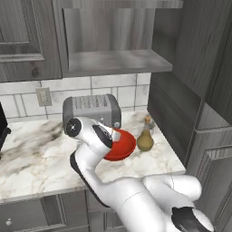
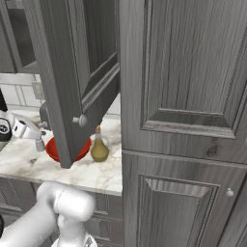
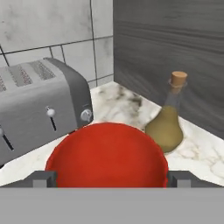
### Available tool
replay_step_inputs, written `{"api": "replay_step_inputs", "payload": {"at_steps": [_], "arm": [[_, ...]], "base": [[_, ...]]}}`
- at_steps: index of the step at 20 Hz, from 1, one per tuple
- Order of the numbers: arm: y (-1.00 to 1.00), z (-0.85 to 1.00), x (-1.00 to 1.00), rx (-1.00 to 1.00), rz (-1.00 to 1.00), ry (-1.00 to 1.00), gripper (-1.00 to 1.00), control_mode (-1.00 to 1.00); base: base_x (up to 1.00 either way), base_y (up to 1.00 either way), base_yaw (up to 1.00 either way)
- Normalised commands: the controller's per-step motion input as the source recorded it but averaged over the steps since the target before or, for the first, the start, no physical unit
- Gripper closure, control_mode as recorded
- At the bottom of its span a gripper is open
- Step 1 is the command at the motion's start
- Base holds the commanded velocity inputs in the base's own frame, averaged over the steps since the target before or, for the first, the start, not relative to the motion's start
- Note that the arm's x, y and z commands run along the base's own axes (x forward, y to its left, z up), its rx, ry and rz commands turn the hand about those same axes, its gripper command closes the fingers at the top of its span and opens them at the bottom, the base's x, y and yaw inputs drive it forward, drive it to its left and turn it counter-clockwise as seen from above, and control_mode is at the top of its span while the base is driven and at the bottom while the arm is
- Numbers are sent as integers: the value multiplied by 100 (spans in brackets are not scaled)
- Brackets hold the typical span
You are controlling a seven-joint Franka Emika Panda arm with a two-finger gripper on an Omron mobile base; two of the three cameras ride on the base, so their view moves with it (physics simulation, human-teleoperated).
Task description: Retrieve the bottle and the shaker from the cabinet and place them next to the mixing bowl on the counter. Then add garlic from the fridge to the mixing bowl.
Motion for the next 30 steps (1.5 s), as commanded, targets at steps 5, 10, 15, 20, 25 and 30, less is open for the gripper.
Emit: {"api": "replay_step_inputs", "payload": {"at_steps": [5,10,15,20,25,30], "arm": [[-97,8,1,4,30,0,-100,-100],[-65,61,2,0,24,0,-100,-100],[-26,66,0,0,9,6,-100,-100],[-17,9,6,0,0,6,-100,-100],[-39,6,4,1,22,0,-100,-100],[-46,52,-35,7,31,-12,-100,-100]], "base": [[0,0,0],[0,0,0],[0,0,0],[0,0,0],[0,0,0],[0,0,0]]}}
